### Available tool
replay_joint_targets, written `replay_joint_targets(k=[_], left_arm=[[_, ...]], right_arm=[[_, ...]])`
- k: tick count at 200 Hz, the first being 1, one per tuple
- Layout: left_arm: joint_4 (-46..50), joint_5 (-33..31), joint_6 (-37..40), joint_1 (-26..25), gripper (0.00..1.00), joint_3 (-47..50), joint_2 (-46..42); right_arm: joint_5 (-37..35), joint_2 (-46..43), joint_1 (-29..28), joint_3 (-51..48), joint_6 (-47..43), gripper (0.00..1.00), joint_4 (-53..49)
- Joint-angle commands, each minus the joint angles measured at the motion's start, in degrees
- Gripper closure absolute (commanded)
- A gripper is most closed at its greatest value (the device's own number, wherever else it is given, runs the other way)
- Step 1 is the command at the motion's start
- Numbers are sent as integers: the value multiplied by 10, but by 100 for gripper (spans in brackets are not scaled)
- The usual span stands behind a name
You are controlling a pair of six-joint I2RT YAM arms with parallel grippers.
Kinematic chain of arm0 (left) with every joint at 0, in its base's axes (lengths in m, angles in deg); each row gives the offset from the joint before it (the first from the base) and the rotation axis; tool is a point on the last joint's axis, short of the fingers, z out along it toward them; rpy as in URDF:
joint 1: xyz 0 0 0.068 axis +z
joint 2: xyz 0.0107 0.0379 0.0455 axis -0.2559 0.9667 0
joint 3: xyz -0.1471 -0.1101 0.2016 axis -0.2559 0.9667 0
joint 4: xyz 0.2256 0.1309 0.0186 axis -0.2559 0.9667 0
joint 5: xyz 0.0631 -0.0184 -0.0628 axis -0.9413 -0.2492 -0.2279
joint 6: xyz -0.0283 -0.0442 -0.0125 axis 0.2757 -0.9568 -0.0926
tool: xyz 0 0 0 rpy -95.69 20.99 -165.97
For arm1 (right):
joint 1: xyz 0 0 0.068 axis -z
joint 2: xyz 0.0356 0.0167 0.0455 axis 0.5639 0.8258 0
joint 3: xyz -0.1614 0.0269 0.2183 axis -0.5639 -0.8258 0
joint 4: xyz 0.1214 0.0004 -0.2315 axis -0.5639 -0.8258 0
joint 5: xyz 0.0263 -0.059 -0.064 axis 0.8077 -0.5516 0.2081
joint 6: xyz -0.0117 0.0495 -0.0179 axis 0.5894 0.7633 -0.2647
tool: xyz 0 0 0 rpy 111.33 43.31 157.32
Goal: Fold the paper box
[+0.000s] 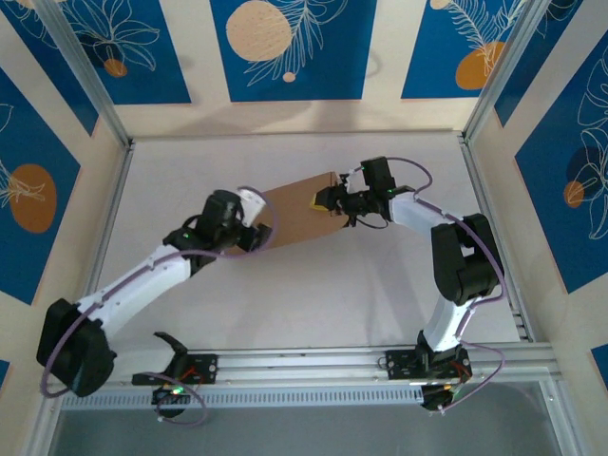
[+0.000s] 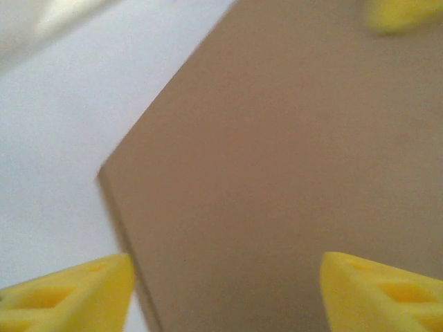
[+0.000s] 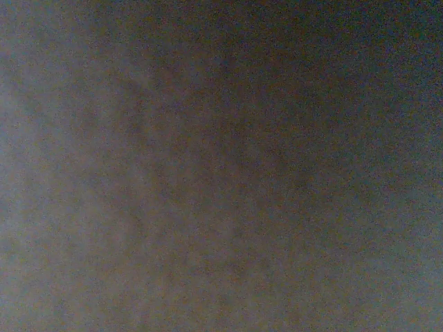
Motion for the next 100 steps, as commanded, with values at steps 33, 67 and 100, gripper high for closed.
replay_joint_targets(k=[33, 67, 100], left_arm=[[-95, -119, 365, -111, 9, 48, -12], [-142, -182, 446, -140, 5, 52, 37], [-191, -239, 480, -153, 7, 65, 70]], right_arm=[[79, -28, 19, -42, 136, 73, 98], [92, -41, 22, -51, 162, 74, 118], [102, -49, 26, -75, 213, 75, 175]])
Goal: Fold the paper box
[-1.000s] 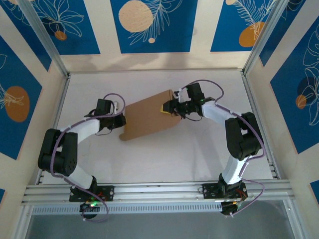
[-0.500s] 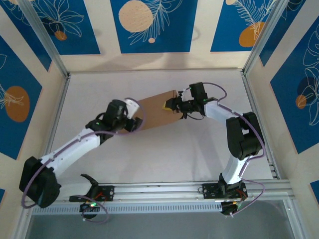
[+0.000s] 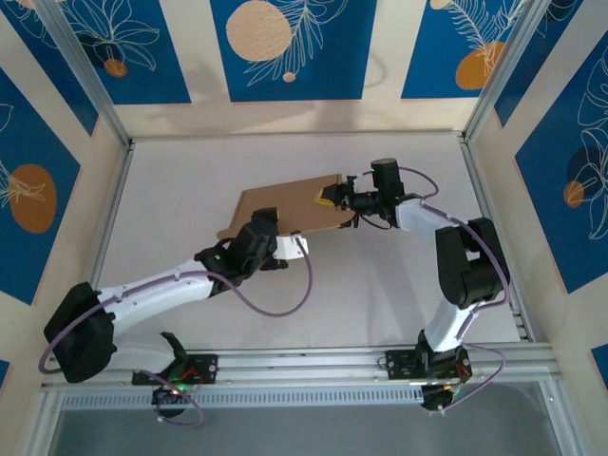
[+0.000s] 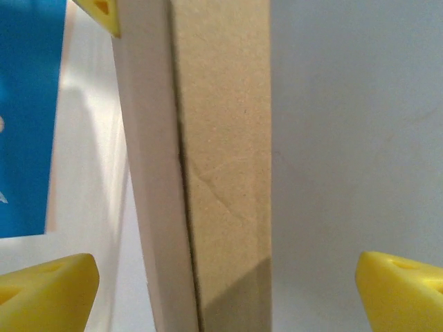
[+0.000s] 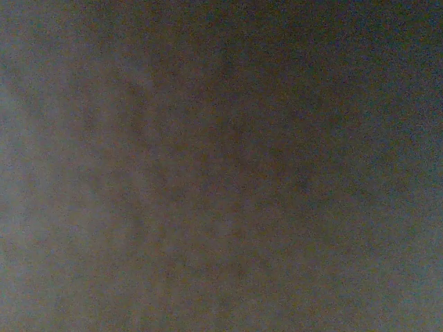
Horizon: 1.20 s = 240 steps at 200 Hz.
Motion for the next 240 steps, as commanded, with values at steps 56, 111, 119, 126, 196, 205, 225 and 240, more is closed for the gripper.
replay_joint_targets(k=[56, 111, 119, 126, 196, 205, 225, 240], left_arm=[[-387, -204, 232, -14, 28, 60, 96], [-456, -218, 269, -16, 50, 51, 131], [-459, -219, 274, -17, 55, 48, 133], [-458, -220, 276, -18, 59, 45, 132], [-306, -215, 251, -23, 63, -4, 72], [-275, -213, 238, -24, 63, -12, 63], [-237, -209, 228, -25, 61, -20, 50], [-181, -206, 213, -27, 60, -31, 42]], right_arm=[[48, -25, 4, -31, 100, 75, 103], [55, -34, 6, -34, 127, 74, 121], [56, -37, 5, -34, 127, 74, 118], [56, -38, 6, -35, 126, 73, 116], [58, -66, 20, -30, 93, 42, 59], [58, -68, 21, -30, 90, 40, 54], [64, -72, 23, -31, 83, 32, 48], [58, -83, 28, -30, 65, 24, 24]])
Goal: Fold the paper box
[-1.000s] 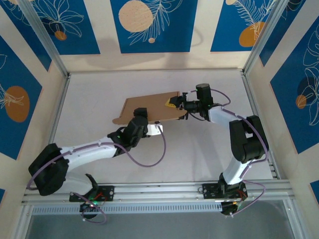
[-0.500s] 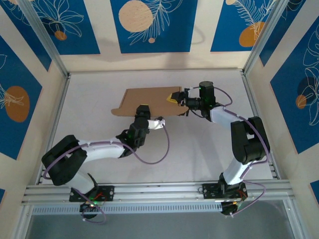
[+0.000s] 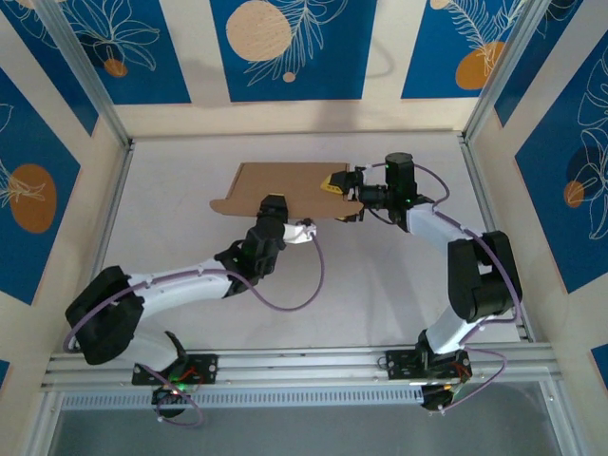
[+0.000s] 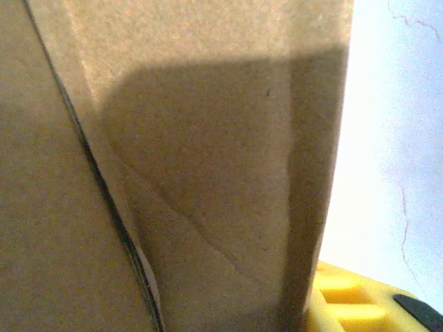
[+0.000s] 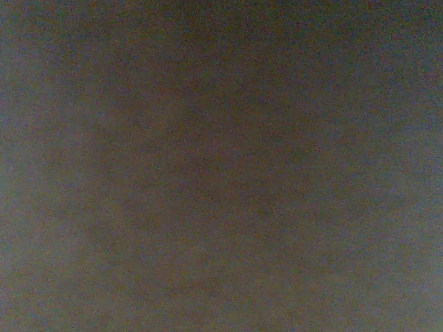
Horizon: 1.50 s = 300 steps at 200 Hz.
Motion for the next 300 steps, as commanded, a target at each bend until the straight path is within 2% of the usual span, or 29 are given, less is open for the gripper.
replay_joint_targets(k=[1, 38, 70, 89, 113, 132, 148, 176, 191, 220, 278, 300], left_arm=[[83, -3, -33, -5, 60, -34, -28], [293, 23, -127, -6, 59, -110, -52], [552, 86, -226, -6, 60, -228, -36], [686, 125, -284, -7, 59, -302, -3], [807, 176, -339, -8, 59, -374, 37], [842, 207, -343, -9, 59, -389, 53], [862, 234, -344, -8, 59, -397, 68], [880, 276, -350, -8, 59, -414, 98], [887, 289, -347, -8, 59, -422, 119], [885, 312, -353, -8, 59, -444, 156], [881, 329, -344, -5, 56, -446, 170], [881, 333, -344, -6, 56, -448, 172]], right_arm=[[19, -24, 8, -5, -27, 23, -60], [-40, -88, 45, 19, -145, 9, -236], [-140, -153, 93, 55, -278, 7, -397], [-256, -202, 101, 75, -366, 10, -463], [-371, -256, 87, 95, -467, 26, -502], [-446, -288, 47, 110, -548, 32, -527], [-497, -309, 16, 112, -606, 32, -538], [-472, -356, -34, 86, -770, 33, -513], [-473, -360, -60, 89, -829, 36, -536], [-466, -334, -88, 112, -867, 52, -601], [-466, -357, -99, 49, -875, 48, -615], [-510, -351, -128, 24, -916, 43, -608]])
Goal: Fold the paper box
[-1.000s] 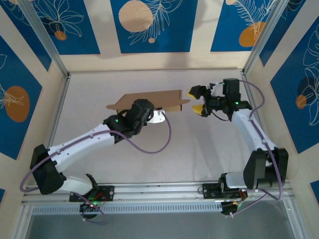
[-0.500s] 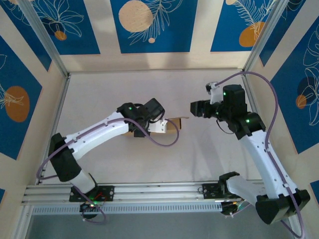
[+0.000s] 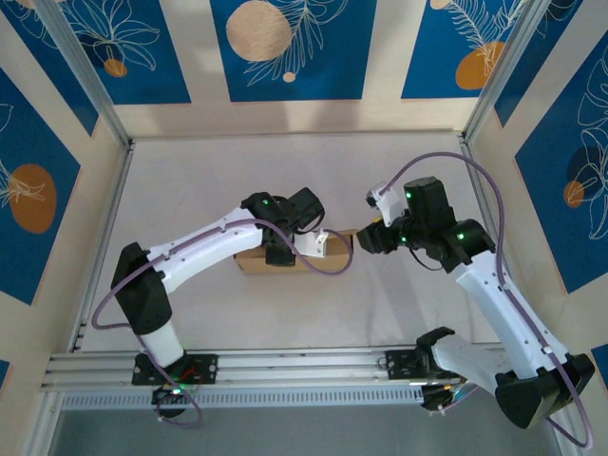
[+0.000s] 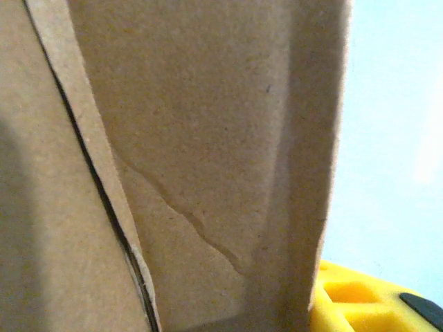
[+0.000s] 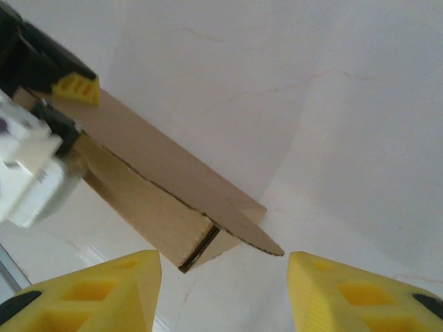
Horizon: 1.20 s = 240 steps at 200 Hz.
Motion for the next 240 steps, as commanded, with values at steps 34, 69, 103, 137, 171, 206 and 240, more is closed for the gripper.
replay_joint_targets(k=[34, 69, 103, 137, 171, 206, 240], left_arm=[[16, 27, 2, -3, 56, -16, 5], [18, 24, 4, -3, 56, -14, 2], [17, 23, 5, -3, 57, -11, -1], [14, 20, 6, -3, 57, -8, -1], [10, 16, 6, -3, 58, -11, 2], [5, 8, 3, -3, 58, -15, 9], [-12, -10, -3, -3, 45, -20, 7]], right_arm=[[-89, 5, -41, -41, -87, 38, 20], [-140, 27, -56, -35, -114, 32, 38], [-177, 37, -66, -30, -133, 28, 68], [-133, 65, -68, -3, -141, 35, 41], [-94, 81, -69, 10, -124, 62, 10], [-83, 84, -69, 20, -112, 84, -9], [-76, 90, -67, 32, -103, 94, -13]])
